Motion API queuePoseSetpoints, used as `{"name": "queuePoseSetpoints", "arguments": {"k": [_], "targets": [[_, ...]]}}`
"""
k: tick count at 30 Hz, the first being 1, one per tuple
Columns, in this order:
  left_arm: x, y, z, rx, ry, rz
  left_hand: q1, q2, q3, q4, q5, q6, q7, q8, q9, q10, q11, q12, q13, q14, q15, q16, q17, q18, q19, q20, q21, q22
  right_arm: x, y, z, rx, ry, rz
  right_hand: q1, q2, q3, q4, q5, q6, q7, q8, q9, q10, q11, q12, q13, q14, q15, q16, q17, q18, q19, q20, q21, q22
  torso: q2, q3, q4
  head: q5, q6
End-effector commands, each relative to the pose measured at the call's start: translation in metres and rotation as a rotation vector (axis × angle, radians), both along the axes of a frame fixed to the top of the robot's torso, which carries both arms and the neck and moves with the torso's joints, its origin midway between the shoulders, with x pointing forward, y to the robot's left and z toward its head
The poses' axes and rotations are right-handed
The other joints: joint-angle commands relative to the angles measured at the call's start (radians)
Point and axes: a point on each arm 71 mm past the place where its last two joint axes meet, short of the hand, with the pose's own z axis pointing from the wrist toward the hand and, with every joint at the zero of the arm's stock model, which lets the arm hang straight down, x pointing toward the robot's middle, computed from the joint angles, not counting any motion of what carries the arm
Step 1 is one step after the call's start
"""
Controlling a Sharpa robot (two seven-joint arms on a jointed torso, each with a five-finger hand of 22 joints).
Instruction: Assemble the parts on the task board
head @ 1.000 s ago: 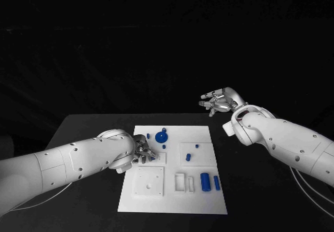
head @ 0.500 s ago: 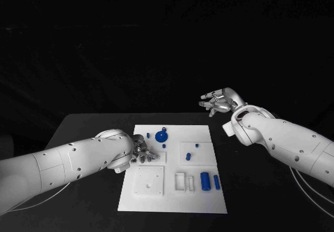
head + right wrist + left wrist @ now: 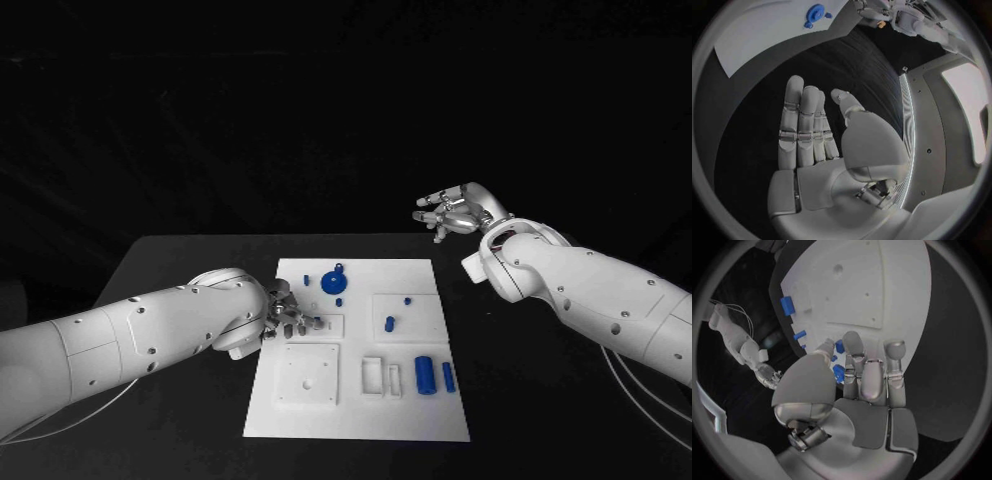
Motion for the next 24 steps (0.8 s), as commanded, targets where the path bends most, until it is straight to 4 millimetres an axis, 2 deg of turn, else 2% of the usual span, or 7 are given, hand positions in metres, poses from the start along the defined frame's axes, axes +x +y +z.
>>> {"name": "queuePoseSetpoints", "arguments": {"k": [1, 4, 9, 13, 17, 21, 24], "targets": [[-0.001, -0.004, 0.003, -0.061, 0.042, 0.002, -0.007, -0.004, -0.002, 0.012, -0.003, -0.002, 0.001, -0.004, -0.002, 0.052, 0.000, -0.004, -0.001, -0.005, -0.004, -0.004, -0.001, -0.012, -0.001, -0.007, -0.005, 0.042, 0.000, 0.001, 0.000, -0.006, 0.002, 0.012, 0.005, 0.001, 0.002, -0.006, -0.005, -0.006, 0.003, 0.000, 0.001, -0.007, 0.000, -0.001, -0.001, -0.006, 0.004, -0.005, -0.002, -0.005, 0.033, 0.005, -0.003, -0.001, 0.001, 0.0006, -0.0005, -0.001, 0.000], [0.002, -0.003, 0.014, -0.077, 0.037, 0.010, -0.028, -0.013, -0.006, 0.069, -0.003, -0.005, 0.002, -0.002, -0.005, 0.052, 0.000, -0.007, -0.005, -0.005, -0.005, -0.007, -0.003, -0.017, -0.002, -0.013, -0.015, 0.039, 0.000, 0.002, -0.001, -0.005, 0.007, 0.015, 0.004, 0.002, 0.001, -0.006, -0.003, -0.003, 0.002, 0.000, 0.001, -0.006, 0.000, 0.000, -0.001, -0.005, 0.003, -0.006, -0.002, -0.004, 0.034, 0.005, -0.004, -0.002, 0.002, 0.0021, -0.0035, 0.004, 0.001], [0.009, 0.005, 0.034, -0.078, 0.021, 0.027, -0.032, -0.007, 0.006, 0.063, -0.003, -0.043, 0.012, -0.008, -0.025, 0.048, 0.006, -0.022, -0.013, -0.013, -0.006, -0.029, -0.034, -0.017, -0.010, -0.018, -0.043, 0.031, 0.001, 0.004, -0.002, -0.004, 0.012, 0.019, 0.005, 0.003, 0.001, -0.007, -0.002, -0.002, 0.002, 0.000, 0.001, -0.006, 0.000, 0.000, -0.001, -0.004, 0.003, -0.005, -0.003, -0.004, 0.034, 0.004, -0.003, -0.002, 0.003, 0.0063, -0.0039, 0.005, 0.003], [0.015, 0.011, 0.045, -0.085, 0.013, 0.048, -0.032, 0.017, 0.001, 0.050, -0.003, -0.091, 0.025, -0.008, -0.065, 0.041, 0.010, -0.051, -0.020, -0.022, -0.011, -0.062, -0.077, -0.021, -0.025, -0.031, -0.087, 0.019, 0.001, 0.003, -0.002, -0.005, 0.014, 0.017, 0.004, 0.003, 0.001, -0.008, -0.002, -0.004, 0.003, 0.000, 0.001, -0.006, 0.000, -0.001, -0.001, -0.005, 0.003, -0.006, -0.003, -0.004, 0.034, 0.005, -0.004, -0.003, 0.002, 0.0048, -0.0019, 0.006, 0.004], [0.021, 0.017, 0.050, -0.094, 0.009, 0.071, -0.024, 0.040, -0.013, 0.012, -0.003, -0.105, 0.031, -0.006, -0.130, 0.035, 0.012, -0.088, -0.022, -0.025, -0.013, -0.090, -0.105, -0.032, -0.031, -0.040, -0.124, 0.009, 0.001, 0.003, -0.003, -0.006, 0.016, 0.017, 0.004, 0.003, 0.001, -0.008, -0.002, -0.004, 0.003, 0.000, 0.001, -0.006, 0.000, -0.001, -0.001, -0.005, 0.003, -0.006, -0.003, -0.004, 0.034, 0.005, -0.004, -0.003, 0.005, 0.0047, -0.0043, 0.008, 0.008], [0.031, 0.023, 0.053, -0.094, 0.001, 0.095, 0.020, 0.145, -0.040, -0.115, 0.024, -0.155, 0.048, -0.005, -0.276, 0.030, 0.018, -0.108, -0.041, -0.031, -0.007, -0.099, -0.117, -0.027, -0.037, -0.033, -0.160, 0.005, 0.001, 0.003, -0.003, -0.005, 0.017, 0.019, 0.002, 0.004, 0.001, -0.008, -0.002, -0.005, 0.003, 0.000, 0.001, -0.006, 0.000, -0.001, -0.002, -0.005, 0.004, -0.007, -0.004, -0.004, 0.034, 0.005, -0.004, -0.004, 0.004, 0.0061, -0.0065, 0.011, 0.012], [0.037, 0.026, 0.054, -0.090, -0.005, 0.106, 0.021, 0.181, -0.065, -0.174, 0.057, -0.175, 0.057, 0.001, -0.398, 0.027, 0.022, -0.103, -0.045, -0.032, -0.004, -0.101, -0.119, -0.024, -0.034, -0.029, -0.168, 0.010, 0.001, 0.004, -0.003, -0.005, 0.017, 0.020, 0.002, 0.004, 0.001, -0.008, -0.002, -0.005, 0.003, 0.000, 0.001, -0.006, 0.000, -0.001, -0.002, -0.005, 0.004, -0.007, -0.004, -0.004, 0.034, 0.005, -0.004, -0.004, 0.004, 0.0065, -0.0065, 0.012, 0.013]]}}
